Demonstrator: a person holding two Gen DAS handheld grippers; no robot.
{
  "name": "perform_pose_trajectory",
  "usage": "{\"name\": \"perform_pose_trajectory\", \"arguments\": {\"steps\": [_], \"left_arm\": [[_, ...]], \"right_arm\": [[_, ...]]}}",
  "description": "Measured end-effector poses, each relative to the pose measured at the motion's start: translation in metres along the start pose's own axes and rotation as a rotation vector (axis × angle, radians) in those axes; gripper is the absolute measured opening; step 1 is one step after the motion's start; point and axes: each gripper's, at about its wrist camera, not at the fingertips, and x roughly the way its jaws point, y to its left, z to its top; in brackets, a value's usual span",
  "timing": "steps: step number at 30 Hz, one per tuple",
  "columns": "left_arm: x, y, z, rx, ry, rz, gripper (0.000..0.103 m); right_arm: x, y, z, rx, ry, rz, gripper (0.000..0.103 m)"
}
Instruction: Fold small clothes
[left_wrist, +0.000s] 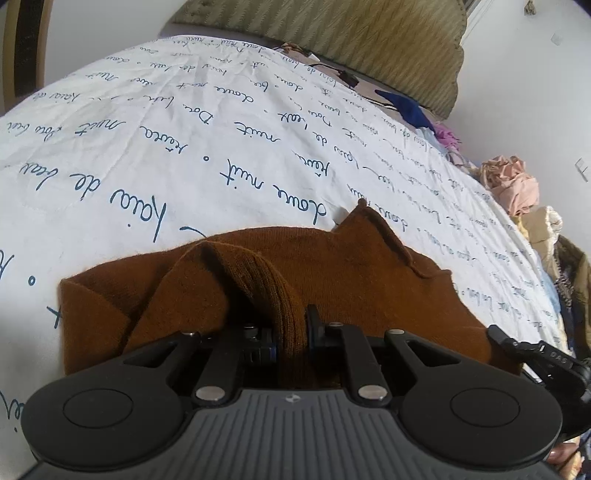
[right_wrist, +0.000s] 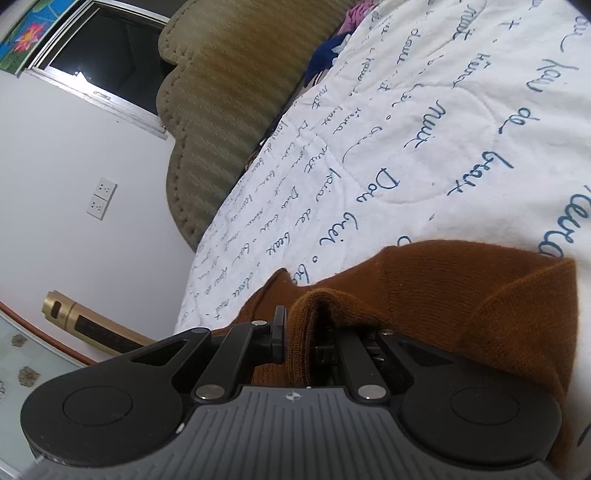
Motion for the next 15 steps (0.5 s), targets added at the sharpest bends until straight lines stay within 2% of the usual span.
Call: {"name": "perform_pose_trajectory", "arguments": {"steps": [7,11,15], "left_arm": [[-0.014,0.031,-0.002,-0.146,0.022,-0.135,0.019],[-0.020,0.033,-0.002,-0.135,-0.010,-0.097,0.019],[-0.020,0.038,0.005,-0.192,-0.038,-0.090,0.019]], "right_arm": [[-0.025,0.009,-0.009,-0.080,-0.090,-0.073,0.009],[-0.026,0.016,-0.013,-0.118,-0.078,-0.101,0.009],[-0.012,0.009,-0.004,-0.039,-0.058,-0.127,0.010]]}}
